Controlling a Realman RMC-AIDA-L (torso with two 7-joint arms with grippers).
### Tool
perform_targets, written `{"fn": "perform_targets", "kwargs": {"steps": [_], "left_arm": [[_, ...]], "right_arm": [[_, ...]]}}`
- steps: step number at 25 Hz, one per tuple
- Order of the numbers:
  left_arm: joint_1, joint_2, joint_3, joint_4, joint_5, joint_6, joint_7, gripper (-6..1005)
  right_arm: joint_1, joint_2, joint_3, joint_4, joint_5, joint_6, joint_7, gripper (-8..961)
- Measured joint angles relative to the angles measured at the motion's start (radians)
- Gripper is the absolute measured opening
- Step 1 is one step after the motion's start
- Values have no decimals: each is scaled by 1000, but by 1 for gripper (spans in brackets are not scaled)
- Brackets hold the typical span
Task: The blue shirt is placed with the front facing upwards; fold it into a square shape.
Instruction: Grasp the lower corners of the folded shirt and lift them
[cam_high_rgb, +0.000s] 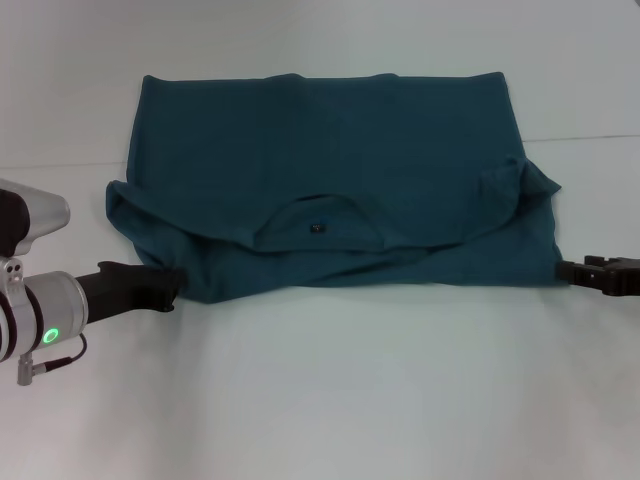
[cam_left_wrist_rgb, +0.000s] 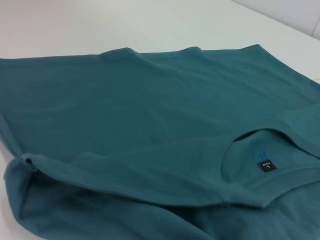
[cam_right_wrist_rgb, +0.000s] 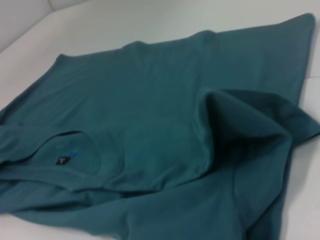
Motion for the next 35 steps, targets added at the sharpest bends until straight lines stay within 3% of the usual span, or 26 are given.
{"fn": "perform_targets", "kwargs": {"steps": [3,12,19,29,35], "left_arm": [[0,0,0,0,0,0,0,12],[-1,0,1,1,-2,2,0,12],[-2,0,2,4,-3,3,0,12],[-3,3,0,11,2,6,-5,13],[-2,3,2,11,2,6,-7,13]], "right_arm": [[12,0,-5,11,-17,5,1,677],[41,20,-20,13,-45,42,4,263],[37,16,-48,7,-45,49,0,1],[-13,12,-29,-63,-38,-23,-1,-2],[-59,1,60,-79,-34,-80,-16,-1]]}}
